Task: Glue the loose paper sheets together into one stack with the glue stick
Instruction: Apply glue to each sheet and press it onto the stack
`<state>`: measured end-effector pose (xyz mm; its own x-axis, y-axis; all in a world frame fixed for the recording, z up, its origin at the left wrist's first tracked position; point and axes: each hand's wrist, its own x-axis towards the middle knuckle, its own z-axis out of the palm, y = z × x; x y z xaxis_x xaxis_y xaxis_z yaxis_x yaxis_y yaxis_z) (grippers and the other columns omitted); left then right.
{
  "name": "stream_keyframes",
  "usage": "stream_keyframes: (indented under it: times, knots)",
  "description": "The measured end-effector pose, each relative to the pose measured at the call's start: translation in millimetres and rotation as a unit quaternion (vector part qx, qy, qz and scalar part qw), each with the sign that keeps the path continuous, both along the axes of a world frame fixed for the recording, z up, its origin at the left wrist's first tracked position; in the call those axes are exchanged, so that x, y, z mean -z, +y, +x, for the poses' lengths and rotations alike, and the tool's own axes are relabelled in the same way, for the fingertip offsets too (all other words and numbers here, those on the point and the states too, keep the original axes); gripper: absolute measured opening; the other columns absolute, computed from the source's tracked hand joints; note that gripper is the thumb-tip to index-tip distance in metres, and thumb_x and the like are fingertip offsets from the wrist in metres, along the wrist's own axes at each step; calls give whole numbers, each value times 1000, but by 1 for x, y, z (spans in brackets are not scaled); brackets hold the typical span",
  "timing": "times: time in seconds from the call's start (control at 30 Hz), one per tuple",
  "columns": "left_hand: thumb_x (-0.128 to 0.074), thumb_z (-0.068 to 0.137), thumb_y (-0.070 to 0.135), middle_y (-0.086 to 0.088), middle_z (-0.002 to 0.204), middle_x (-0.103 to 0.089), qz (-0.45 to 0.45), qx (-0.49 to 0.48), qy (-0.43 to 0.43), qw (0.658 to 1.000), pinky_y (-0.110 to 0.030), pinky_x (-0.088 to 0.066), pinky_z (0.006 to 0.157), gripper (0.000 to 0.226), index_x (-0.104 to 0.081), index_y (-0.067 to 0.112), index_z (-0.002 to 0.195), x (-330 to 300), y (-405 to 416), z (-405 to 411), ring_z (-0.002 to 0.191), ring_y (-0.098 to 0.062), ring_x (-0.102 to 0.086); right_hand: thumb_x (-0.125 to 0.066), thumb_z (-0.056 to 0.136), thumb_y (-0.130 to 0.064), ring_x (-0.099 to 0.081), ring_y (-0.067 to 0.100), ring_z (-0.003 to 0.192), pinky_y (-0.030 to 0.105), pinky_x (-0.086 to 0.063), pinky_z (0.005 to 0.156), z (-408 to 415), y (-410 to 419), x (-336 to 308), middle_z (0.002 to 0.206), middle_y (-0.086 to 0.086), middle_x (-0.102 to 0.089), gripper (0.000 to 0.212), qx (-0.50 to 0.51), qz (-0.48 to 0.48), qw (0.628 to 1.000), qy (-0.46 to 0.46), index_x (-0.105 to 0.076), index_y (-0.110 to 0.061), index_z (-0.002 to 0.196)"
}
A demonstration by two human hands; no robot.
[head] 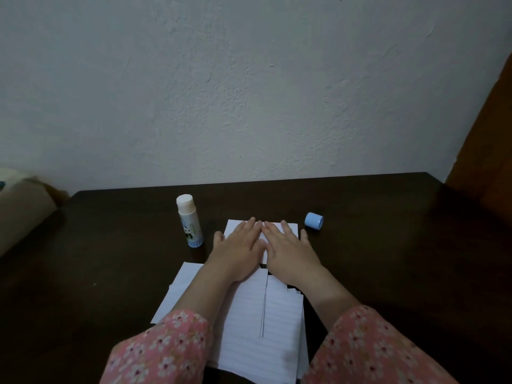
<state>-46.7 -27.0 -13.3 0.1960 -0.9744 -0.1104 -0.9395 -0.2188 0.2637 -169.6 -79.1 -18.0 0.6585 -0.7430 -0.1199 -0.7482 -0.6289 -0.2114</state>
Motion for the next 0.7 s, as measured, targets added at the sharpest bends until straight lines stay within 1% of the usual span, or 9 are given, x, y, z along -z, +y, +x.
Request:
stream_keyframes:
  times: [0.13, 0.27, 0.5, 0.6, 0.7]
  knots:
    - [-16, 102, 45, 11, 160, 0, -1, -26, -21, 999, -57, 4, 112, 53, -10, 32, 152, 1, 0, -1, 146, -8, 1, -20, 104, -32, 11, 17, 148, 55, 3, 116, 1, 1, 3, 161, -12, 6, 54, 20, -1, 1000, 0, -1, -28, 154]
    - [-18, 99, 52, 8, 161, -1, 4, -80, -39, 996, -57, 2, 113, 61, -7, 25, 153, 3, -3, -3, 147, -11, 0, -20, 103, -33, 12, 16, 147, 57, 5, 115, 3, 3, 3, 161, -11, 9, 55, 56, 13, 998, -1, -1, -28, 154]
    - [-23, 95, 58, 0, 161, -4, 5, -154, -57, 986, -53, -3, 115, 73, -8, 17, 153, 6, -7, -9, 148, -17, -3, -18, 102, -38, 14, 13, 147, 58, 8, 113, 4, 8, 2, 161, -6, 13, 59, 128, 32, 991, -6, 4, -20, 154]
    - [-25, 95, 59, -1, 161, -5, 4, -159, -55, 986, -53, -4, 115, 74, -8, 16, 153, 4, -8, -11, 148, -18, -4, -18, 102, -39, 14, 14, 147, 59, 8, 113, 5, 9, 2, 161, -5, 13, 60, 138, 31, 990, -2, 5, -19, 154]
    - [-26, 94, 61, 0, 161, -5, 2, -144, -38, 989, -54, -5, 115, 75, -9, 17, 153, 2, -5, -5, 148, -17, -3, -17, 103, -39, 14, 15, 147, 60, 9, 113, 5, 9, 3, 161, -3, 13, 60, 132, 20, 991, -3, 5, -17, 154]
